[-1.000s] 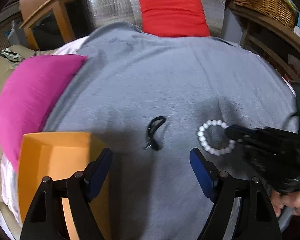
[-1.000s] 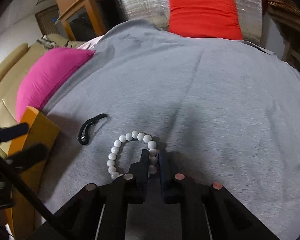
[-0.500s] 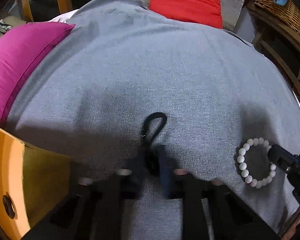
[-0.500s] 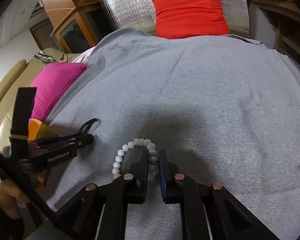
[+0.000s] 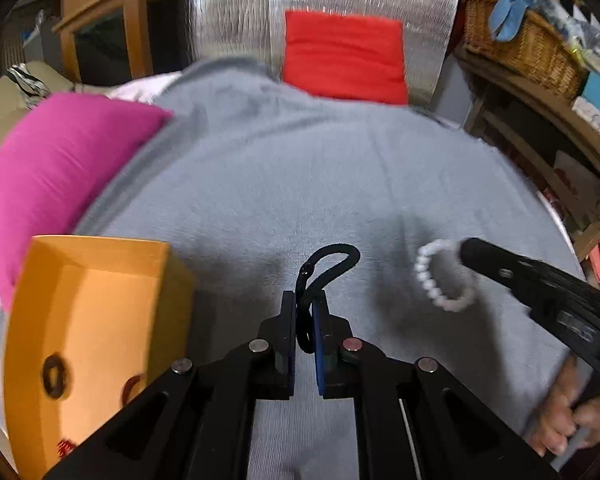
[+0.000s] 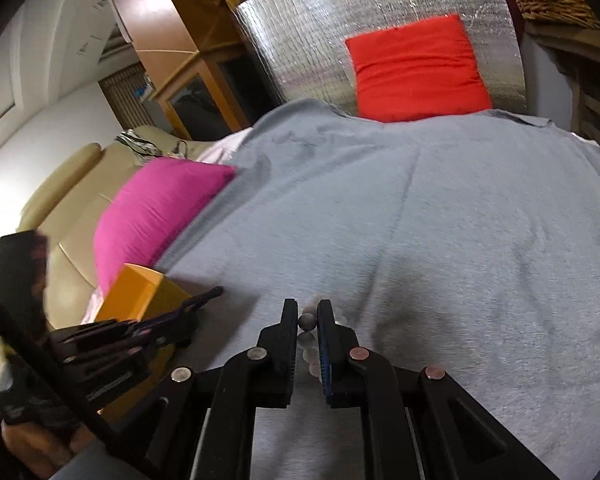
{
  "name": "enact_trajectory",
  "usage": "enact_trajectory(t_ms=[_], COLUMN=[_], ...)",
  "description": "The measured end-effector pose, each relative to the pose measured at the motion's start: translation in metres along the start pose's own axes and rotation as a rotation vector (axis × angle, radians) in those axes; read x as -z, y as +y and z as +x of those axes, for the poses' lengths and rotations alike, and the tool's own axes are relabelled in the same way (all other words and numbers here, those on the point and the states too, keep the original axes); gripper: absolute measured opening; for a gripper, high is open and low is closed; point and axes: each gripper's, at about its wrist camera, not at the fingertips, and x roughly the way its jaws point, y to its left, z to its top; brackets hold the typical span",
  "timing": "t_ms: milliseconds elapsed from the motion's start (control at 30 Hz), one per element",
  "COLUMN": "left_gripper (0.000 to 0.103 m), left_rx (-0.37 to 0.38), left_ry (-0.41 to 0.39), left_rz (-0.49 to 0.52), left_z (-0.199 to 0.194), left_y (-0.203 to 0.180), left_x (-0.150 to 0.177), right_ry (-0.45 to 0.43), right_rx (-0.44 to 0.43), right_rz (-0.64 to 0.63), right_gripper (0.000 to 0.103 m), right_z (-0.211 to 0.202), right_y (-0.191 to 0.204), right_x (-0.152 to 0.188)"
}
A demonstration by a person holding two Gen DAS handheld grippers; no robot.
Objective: Organize jewelry
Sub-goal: 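Lift both held items and carry them over the orange box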
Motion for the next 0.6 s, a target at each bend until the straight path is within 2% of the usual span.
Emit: enact_trajectory(t_ms=[133, 333, 600], left_gripper=[0.008, 0.008, 0.008], left_rx=[-0.021, -0.098, -0.169], left_ry=[-0.043, -0.131, -0.213], left_rz=[-0.003, -0.005, -0.002], left_z=[-0.037, -0.096, -0.142], left_y=[0.006, 0.031, 0.061], left_x=[0.008, 0.022, 0.032], right_ry=[-0.019, -0.063, -0.091], right_rx=[-0.041, -0.101, -0.175], right_rz=[-0.004, -0.038, -0.089], right_gripper=[0.011, 0.011, 0.011], right_z=[-0.008, -0.022, -0.034], right_y=[0.019, 0.061, 0.121], right_x=[0.0, 0.002, 0.007])
